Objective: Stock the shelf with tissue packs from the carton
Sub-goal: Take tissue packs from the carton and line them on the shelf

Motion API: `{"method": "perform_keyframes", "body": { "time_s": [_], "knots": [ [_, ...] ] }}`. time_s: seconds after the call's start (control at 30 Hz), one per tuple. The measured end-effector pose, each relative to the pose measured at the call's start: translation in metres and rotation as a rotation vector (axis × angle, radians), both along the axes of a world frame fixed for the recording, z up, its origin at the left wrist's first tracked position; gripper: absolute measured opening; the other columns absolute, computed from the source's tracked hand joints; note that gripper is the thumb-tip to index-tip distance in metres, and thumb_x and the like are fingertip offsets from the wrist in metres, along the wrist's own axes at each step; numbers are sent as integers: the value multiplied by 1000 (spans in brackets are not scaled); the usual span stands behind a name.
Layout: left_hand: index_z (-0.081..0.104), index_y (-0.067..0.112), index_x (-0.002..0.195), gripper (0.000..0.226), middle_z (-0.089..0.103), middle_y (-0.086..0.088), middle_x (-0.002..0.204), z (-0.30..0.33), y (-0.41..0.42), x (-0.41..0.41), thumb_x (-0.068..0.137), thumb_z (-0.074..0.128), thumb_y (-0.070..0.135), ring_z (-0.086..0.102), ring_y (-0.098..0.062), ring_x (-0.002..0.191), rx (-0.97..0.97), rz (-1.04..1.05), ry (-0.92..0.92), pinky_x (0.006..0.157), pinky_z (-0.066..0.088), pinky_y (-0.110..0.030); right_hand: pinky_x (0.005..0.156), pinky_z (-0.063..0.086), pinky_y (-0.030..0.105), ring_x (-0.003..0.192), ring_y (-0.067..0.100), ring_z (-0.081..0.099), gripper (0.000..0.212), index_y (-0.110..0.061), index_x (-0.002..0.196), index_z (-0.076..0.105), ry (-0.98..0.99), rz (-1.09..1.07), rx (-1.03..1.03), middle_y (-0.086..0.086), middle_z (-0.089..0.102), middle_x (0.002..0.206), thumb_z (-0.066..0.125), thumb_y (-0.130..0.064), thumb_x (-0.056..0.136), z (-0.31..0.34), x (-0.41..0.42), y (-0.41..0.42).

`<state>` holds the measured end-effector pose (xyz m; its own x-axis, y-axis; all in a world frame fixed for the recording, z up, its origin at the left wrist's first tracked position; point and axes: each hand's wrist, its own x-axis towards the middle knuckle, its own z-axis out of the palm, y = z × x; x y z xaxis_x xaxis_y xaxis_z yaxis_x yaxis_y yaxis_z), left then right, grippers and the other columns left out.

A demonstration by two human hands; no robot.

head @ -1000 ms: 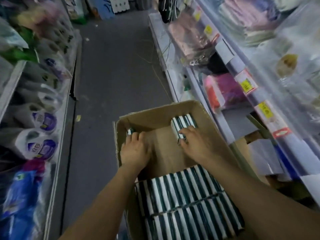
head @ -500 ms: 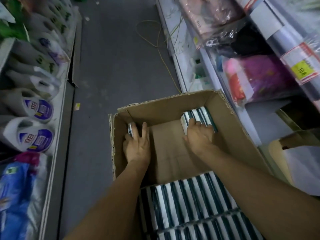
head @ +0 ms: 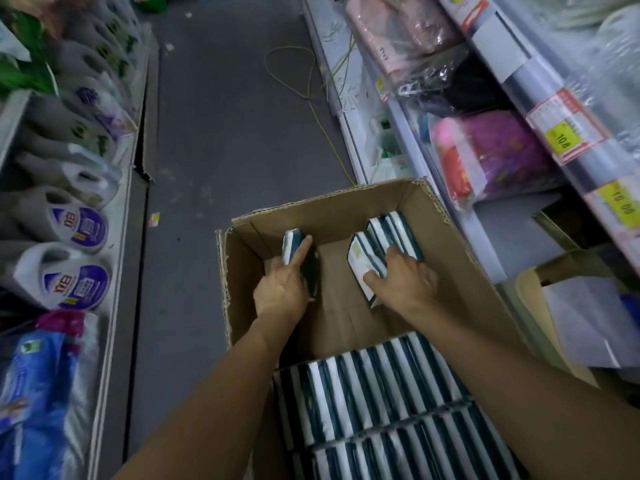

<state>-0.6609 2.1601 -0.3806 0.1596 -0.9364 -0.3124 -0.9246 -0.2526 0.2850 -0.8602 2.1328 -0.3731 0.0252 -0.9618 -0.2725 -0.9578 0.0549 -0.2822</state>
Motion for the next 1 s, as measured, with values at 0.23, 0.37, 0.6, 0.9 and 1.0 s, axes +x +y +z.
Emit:
{"method": "perform_keyframes", "body": {
  "time_s": [0.23,0.37,0.6,0.9,1.0],
  "knots": [
    [69,29,116,25,60,-6,126,81,29,-22,103,47,30,62,-22,104,-60,206,678,89,57,-46,60,41,36,80,34,61,30,-16,105,39,-279,-57,-131,10,63,93,57,-37,92,79,-6,63],
    [73,26,81,55,73,5,85,145,68,-36,81,50,76,67,-17,88,19,366,950,85,57,-49,59,42,37,75,32,61,27,-21,105,44,-228,24,-335,0,61,100,62,-34,90,119,-12,113],
    [72,21,89,27,75,3,79,215,126,-45,88,68,48,71,-19,82,74,372,1121,80,60,-44,54,53,40,97,21,62,45,-23,113,45,-124,142,-610,-3,43,143,75,-26,81,190,-10,205],
    [71,20,95,38,74,7,73,306,215,-42,95,52,53,70,-8,66,38,-77,1149,67,57,-31,72,57,29,81,9,68,30,-13,106,64,-1156,-620,-276,12,71,102,65,-38,90,293,-14,296],
    [70,19,87,47,73,5,67,336,237,-50,92,49,60,69,-12,62,50,-124,1122,66,56,-32,57,51,38,72,30,66,27,-13,103,70,-1240,-617,-155,22,71,94,75,-31,84,324,-27,332]
  ]
}}
